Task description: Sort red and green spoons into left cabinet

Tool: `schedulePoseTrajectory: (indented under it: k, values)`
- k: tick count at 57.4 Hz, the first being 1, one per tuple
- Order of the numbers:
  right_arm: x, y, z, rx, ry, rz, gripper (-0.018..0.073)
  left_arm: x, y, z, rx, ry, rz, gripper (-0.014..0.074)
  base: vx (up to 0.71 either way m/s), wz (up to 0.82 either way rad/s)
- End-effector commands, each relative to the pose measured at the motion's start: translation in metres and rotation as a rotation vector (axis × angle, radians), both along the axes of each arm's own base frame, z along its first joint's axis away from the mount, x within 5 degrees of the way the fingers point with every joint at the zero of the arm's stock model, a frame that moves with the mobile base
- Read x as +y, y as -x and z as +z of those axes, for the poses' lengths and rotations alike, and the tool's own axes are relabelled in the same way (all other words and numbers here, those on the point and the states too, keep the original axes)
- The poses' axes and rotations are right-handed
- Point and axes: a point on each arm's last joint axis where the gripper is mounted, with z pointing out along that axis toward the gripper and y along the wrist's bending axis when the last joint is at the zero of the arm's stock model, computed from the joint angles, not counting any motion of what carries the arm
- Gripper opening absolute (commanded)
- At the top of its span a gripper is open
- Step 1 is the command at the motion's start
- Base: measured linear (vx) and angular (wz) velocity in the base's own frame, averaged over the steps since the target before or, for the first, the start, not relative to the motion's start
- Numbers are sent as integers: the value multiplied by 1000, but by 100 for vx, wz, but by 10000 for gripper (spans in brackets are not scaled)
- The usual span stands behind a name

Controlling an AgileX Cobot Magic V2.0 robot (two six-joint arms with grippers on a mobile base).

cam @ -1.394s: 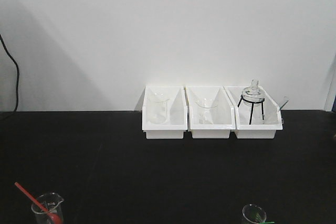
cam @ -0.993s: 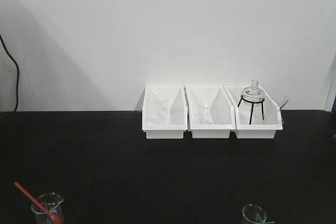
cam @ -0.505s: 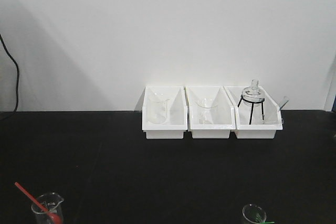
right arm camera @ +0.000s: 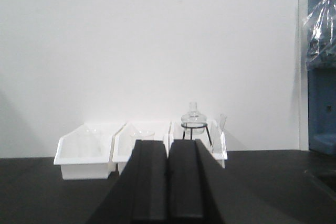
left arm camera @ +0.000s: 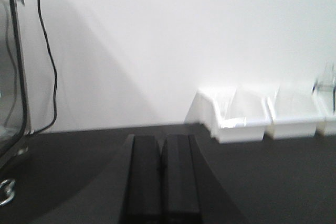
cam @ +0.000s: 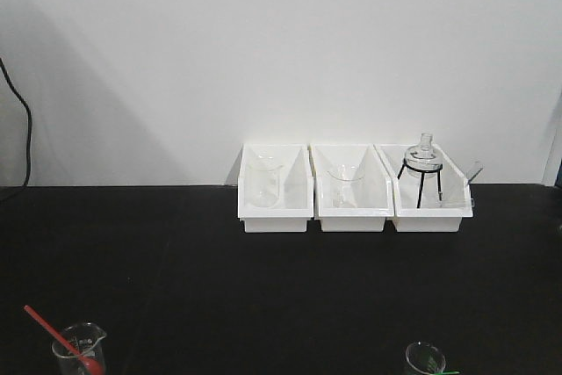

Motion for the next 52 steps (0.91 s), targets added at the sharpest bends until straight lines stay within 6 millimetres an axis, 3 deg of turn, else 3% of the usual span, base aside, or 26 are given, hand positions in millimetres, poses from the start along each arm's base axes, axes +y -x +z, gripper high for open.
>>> schedulePoseTrajectory:
  k: [1, 13, 18, 26, 38, 52]
  values:
    - [-1, 11, 40, -163, -9, 0, -7, 1, 8, 29, -145, 115, -20, -7, 0, 0]
    - [0, 2, 109, -24, 152, -38, -7, 0, -4, 82, -91, 64, -6, -7, 0, 0]
    - [1, -18, 138, 23, 172, -40, -7, -1, -19, 112, -75, 37, 0, -7, 0, 0]
    - [3, -55, 167, 80, 175, -35, -7, -6, -55, 147, -22, 9, 5, -7, 0, 0]
    - [6, -104, 167, 196, 179, -23, -7, -11, -103, 162, 60, -4, 6, -7, 0, 0]
    - [8, -132, 149, 303, 115, -5, -2, -14, -132, 152, 99, -8, 6, 11, 0, 0]
